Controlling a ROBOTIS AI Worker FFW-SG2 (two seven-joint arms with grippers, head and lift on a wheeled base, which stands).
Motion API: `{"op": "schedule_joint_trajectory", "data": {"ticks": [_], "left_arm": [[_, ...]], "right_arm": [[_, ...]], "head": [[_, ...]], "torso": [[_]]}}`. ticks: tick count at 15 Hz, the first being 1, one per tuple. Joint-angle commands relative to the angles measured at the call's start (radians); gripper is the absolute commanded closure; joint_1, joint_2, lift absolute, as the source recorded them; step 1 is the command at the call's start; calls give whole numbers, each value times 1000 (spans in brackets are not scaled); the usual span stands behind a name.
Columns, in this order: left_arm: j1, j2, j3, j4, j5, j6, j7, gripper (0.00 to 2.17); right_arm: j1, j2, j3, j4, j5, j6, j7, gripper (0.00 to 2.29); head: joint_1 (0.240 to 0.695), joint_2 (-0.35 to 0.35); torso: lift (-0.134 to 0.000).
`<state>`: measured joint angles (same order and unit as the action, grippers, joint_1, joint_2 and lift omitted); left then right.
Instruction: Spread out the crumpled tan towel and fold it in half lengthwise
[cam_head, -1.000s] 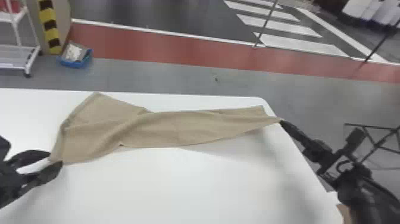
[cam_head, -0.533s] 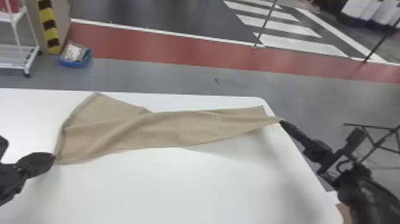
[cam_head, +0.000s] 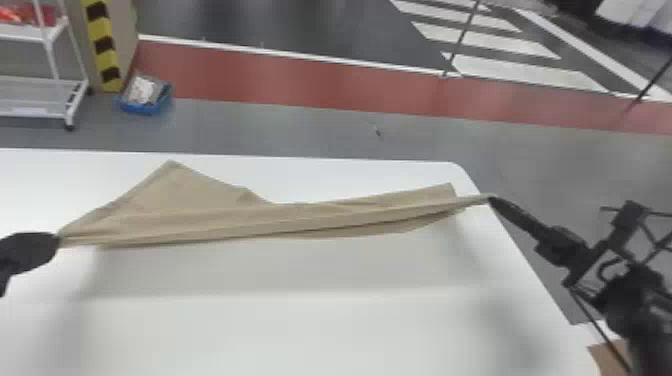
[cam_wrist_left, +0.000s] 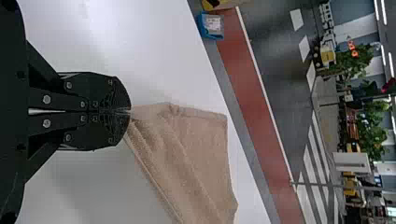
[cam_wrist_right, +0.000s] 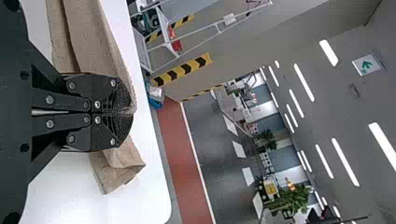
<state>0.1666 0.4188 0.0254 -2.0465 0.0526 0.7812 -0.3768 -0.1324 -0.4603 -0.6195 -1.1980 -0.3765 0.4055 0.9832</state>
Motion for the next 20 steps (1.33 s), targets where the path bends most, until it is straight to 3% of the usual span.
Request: {"op": "schedule_joint_trajectory", "data": {"ticks": [1, 4, 6, 8, 12, 14, 16, 18, 20], "left_arm": [[-19, 3, 24, -35, 16, 56, 33, 1477], [-151, -8, 11, 17, 43, 136, 78, 1477], [-288, -40, -12, 131, 49, 178, 99, 1477], [-409, -64, -19, 256, 55, 169, 107, 1477], [-593, -77, -22, 425, 127, 68, 144, 1477], [-720, -89, -41, 560, 164, -6, 177, 1477], [-837, -97, -65, 663, 214, -52, 199, 1480], [-871, -103, -79, 677, 222, -49, 199, 1480], [-768, -98, -64, 568, 230, 43, 203, 1480]], "right_arm": [[-52, -23, 23, -29, 19, 69, -5, 1511], [-217, -14, 123, 69, 111, 63, -17, 1511], [-351, -6, 193, 201, 151, 14, -51, 1511], [-484, 23, 216, 316, 206, -44, -67, 1511], [-641, 43, 219, 425, 226, -66, -106, 1511], [-730, 42, 218, 482, 226, -84, -120, 1511], [-822, 23, 202, 572, 229, -96, -118, 1511], [-848, 22, 199, 594, 222, -139, -101, 1511], [-816, 0, 201, 581, 222, -81, -28, 1507]], "head": [[695, -274], [695, -242], [695, -196], [675, -174], [577, -125], [534, -117], [460, -112], [409, -115], [363, -124]], "torso": [[-124], [-124], [-124], [-124], [-124], [-124], [-124], [-124], [-124]]}}
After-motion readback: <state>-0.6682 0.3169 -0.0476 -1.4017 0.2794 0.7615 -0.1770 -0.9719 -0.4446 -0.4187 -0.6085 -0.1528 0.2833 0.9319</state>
